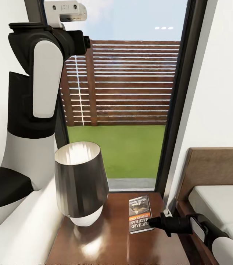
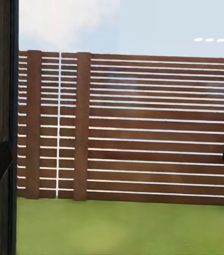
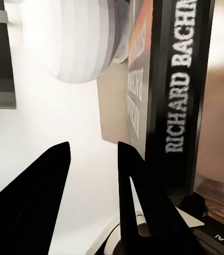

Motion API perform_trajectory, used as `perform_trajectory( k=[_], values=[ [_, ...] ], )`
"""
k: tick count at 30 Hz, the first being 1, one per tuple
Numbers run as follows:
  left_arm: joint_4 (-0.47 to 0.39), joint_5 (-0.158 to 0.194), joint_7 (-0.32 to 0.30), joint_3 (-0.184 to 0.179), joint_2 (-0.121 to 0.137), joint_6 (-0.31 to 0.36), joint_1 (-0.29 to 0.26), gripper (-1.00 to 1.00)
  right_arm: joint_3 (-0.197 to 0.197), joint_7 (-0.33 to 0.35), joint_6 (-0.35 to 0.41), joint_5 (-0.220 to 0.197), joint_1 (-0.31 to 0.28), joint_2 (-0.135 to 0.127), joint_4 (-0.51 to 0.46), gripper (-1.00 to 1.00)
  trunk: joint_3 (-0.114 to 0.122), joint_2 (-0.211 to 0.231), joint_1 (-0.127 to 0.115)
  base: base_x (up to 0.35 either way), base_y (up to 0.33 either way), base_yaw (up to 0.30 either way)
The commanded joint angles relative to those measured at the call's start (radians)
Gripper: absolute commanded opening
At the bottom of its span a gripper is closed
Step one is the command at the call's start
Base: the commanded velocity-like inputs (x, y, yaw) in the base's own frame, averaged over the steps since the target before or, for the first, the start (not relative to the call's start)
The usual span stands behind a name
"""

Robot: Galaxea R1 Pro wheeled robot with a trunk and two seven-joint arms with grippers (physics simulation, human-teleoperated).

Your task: In the bedroom, move the book from the bed onto either nightstand, and place the two sandals side by side next to the bed.

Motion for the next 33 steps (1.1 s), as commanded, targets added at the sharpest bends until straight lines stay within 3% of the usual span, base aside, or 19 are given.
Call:
perform_trajectory(
  k=[1, 33],
  values=[
    [0.0, 0.009, 0.01, -0.001, 0.0, 0.003, -0.001, 1.0, 0.007, -0.001, 0.003, -0.008, -0.001, -0.001, -0.001, -1.0, -0.004, -0.008, 0.004, 0.0, 0.0, 0.0],
    [0.0, 0.009, 0.014, -0.001, 0.0, 0.003, -0.002, 1.0, 0.005, -0.001, 0.003, -0.011, -0.001, -0.003, 0.002, -1.0, -0.105, -0.232, 0.126, 0.0, 0.0, 0.0]
  ],
)
